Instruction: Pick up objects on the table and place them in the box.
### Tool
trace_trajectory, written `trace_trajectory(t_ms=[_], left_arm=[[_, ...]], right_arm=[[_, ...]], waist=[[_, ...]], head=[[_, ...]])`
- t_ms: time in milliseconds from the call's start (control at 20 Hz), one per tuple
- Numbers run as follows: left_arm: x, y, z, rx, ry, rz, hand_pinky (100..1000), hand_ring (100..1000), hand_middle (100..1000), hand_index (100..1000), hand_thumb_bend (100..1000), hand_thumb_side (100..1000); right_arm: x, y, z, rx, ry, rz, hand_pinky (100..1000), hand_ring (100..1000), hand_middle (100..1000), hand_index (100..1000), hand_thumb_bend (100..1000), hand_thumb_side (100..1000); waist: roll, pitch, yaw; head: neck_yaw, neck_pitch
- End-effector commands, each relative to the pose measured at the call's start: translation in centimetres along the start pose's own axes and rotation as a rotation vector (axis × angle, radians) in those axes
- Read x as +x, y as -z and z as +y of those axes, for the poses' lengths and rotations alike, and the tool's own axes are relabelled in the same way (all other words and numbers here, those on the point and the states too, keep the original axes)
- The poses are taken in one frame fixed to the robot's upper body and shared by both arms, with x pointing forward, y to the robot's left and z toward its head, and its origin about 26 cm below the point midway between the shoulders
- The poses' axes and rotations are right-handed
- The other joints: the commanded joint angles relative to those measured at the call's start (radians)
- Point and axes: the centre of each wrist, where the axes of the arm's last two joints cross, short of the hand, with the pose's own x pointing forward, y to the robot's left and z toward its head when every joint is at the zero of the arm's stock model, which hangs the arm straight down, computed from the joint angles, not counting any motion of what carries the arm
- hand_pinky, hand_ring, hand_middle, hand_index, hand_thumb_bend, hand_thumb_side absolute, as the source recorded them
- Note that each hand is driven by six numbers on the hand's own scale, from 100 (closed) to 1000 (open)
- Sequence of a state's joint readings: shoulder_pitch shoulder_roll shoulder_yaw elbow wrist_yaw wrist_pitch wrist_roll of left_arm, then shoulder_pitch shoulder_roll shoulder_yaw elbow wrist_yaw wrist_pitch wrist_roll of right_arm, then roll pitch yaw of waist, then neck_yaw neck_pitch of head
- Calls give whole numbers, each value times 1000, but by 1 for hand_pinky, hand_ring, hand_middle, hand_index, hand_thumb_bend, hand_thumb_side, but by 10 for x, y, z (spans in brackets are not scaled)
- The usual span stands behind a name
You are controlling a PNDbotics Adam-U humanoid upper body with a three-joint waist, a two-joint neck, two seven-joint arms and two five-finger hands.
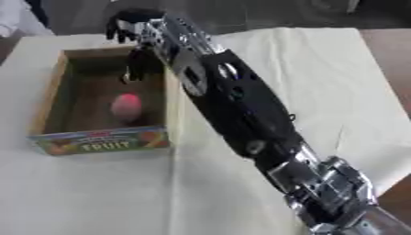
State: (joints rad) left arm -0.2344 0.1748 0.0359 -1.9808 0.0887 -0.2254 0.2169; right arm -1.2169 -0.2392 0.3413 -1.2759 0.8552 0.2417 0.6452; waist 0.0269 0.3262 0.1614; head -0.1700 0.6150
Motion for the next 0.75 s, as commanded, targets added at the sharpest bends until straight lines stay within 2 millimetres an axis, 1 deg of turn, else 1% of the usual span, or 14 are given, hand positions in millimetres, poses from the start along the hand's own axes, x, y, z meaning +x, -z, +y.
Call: trace_trajectory(t_ms=[50,150,350,400,450,500,650,700,750], left_arm=[[6,3,3,6,7,-26,736,597,609,815,100,614],[6,3,4,8,9,-27,735,598,609,815,100,614],[6,3,4,10,9,-30,736,598,610,815,100,611],[6,3,4,11,10,-31,735,598,610,815,100,611],[6,3,5,13,11,-32,735,599,610,815,100,611],[6,3,5,15,12,-33,735,599,610,815,100,611],[6,4,6,20,15,-36,735,599,610,815,100,612],[6,4,6,22,16,-37,735,599,610,815,100,612],[6,4,7,24,18,-38,735,599,610,815,100,611]], right_arm=[[0,-33,-33,-121,-4,-33,775,842,763,877,415,174],[-1,-50,-41,-173,-1,-41,773,835,765,877,418,200],[-3,-84,-49,-305,20,-30,754,820,747,861,446,349],[-4,-94,-51,-346,33,-26,749,817,749,859,345,424],[-5,-104,-53,-392,45,-22,742,810,735,864,452,413],[-5,-113,-54,-433,58,-21,733,802,723,868,453,442],[-3,-147,-56,-578,72,-8,716,788,700,863,456,491],[-2,-157,-55,-614,78,-7,716,788,700,863,456,491],[-5,-163,-54,-653,88,1,708,780,690,859,457,532]], waist=[[6,-26,-2],[8,-28,-6],[13,-30,-13],[15,-31,-14],[16,-31,-17],[16,-31,-19],[17,-28,-29],[18,-28,-32],[19,-27,-35]], head=[[9,7],[14,7],[20,9],[22,9],[24,10],[26,11],[37,9],[40,10],[44,10]])
